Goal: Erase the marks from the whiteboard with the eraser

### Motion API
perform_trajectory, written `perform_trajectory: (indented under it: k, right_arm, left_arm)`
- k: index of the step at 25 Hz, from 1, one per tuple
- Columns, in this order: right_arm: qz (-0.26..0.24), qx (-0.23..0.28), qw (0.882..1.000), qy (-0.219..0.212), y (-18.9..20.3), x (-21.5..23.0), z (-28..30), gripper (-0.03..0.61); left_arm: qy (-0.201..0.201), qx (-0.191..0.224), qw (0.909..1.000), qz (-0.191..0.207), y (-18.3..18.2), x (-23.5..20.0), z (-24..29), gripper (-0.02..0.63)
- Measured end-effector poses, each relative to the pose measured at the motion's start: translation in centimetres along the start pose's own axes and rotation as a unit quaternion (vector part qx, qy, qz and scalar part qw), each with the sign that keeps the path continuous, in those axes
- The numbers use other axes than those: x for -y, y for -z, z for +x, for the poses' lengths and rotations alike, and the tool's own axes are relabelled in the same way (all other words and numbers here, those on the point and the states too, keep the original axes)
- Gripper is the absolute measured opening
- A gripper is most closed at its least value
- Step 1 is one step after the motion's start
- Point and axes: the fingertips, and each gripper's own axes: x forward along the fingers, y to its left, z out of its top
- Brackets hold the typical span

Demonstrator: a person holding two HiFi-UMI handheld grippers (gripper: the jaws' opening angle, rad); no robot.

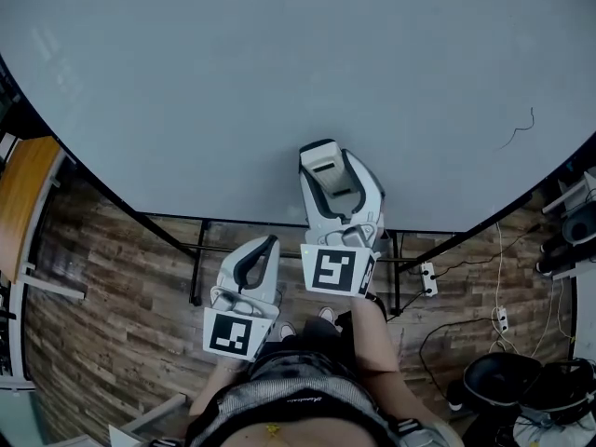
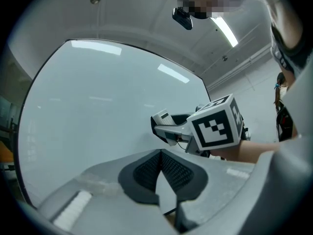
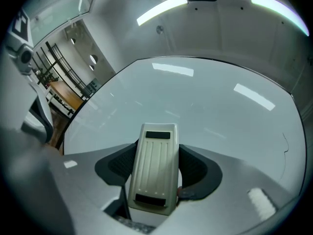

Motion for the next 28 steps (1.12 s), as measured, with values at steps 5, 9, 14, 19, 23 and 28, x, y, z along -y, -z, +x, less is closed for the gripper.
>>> perform_trajectory:
  k: [5, 9, 14, 19, 23, 28]
  right_arm:
    - [0.031, -0.014, 0.999, 0.003, 1.1, -0.3, -1.3, 0.271]
    - [0.036, -0.010, 0.999, 0.015, 1.0, 0.0, -1.5, 0.271]
    - [0.025, 0.003, 0.999, 0.030, 0.9, 2.0, -1.4, 0.272]
    - [0.019, 0.016, 0.999, 0.040, 1.6, 6.3, -2.7, 0.272]
    - [0.024, -0.002, 0.999, 0.048, 4.2, 11.7, -4.5, 0.272]
    - [0.046, -0.004, 0.999, 0.022, 6.6, 16.6, -4.9, 0.272]
  left_arm:
    - [0.002, 0.002, 1.0000, -0.004, 0.7, 0.3, -0.7, 0.003]
    - [-0.012, 0.007, 0.9999, -0.002, 0.7, -0.2, -1.2, 0.003]
    - [-0.008, 0.011, 0.9996, 0.023, 0.4, 0.1, -0.2, 0.003]
    - [0.003, 0.008, 0.9997, 0.021, 0.8, 2.9, 2.8, 0.003]
    - [0.015, 0.003, 0.9998, 0.013, 1.1, 6.9, 6.4, 0.003]
    - [0.027, 0.001, 0.9996, 0.014, 0.9, 11.7, 10.8, 0.003]
